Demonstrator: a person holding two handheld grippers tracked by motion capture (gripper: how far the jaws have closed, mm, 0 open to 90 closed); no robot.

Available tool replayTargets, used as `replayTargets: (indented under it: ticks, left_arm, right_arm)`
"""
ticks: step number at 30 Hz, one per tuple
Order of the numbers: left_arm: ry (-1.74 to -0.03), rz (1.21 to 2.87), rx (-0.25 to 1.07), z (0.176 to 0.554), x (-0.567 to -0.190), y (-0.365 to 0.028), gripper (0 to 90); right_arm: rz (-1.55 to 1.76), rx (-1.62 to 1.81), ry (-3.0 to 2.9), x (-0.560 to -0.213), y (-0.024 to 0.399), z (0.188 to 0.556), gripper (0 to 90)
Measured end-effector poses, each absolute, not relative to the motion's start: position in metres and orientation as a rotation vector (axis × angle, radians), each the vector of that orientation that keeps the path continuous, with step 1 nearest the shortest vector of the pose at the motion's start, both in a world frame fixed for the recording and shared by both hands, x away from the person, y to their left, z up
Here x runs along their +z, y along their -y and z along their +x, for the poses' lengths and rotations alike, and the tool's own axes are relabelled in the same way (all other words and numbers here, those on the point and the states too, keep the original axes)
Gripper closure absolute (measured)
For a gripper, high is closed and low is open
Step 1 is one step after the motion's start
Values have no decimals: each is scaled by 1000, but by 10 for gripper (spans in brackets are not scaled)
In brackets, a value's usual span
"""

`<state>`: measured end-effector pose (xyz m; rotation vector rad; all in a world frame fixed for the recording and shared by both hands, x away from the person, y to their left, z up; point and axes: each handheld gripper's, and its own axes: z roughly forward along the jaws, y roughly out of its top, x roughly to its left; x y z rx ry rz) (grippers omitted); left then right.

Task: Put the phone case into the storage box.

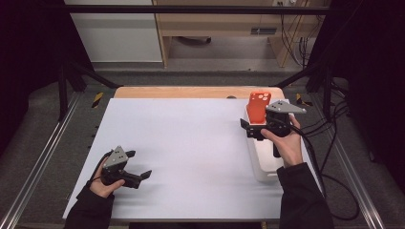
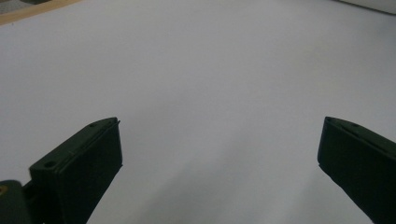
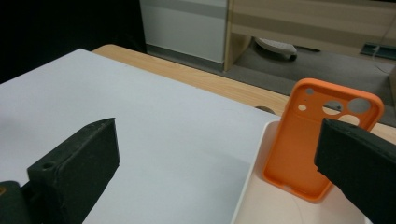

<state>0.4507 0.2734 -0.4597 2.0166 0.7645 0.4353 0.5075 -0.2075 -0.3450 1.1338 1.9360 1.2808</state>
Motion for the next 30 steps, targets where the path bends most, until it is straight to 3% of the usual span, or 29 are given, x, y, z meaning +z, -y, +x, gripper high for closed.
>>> replayTargets:
  ticks: [15,30]
  left_arm:
    - [-738,1978,432,448,-455,-273,0]
    - [-701,1959,441,445,-450,-272,0]
  right_arm:
    - [866,1426,-2061,-386,227,453,5]
    - [865,1521,-2028,-417,260,432,5]
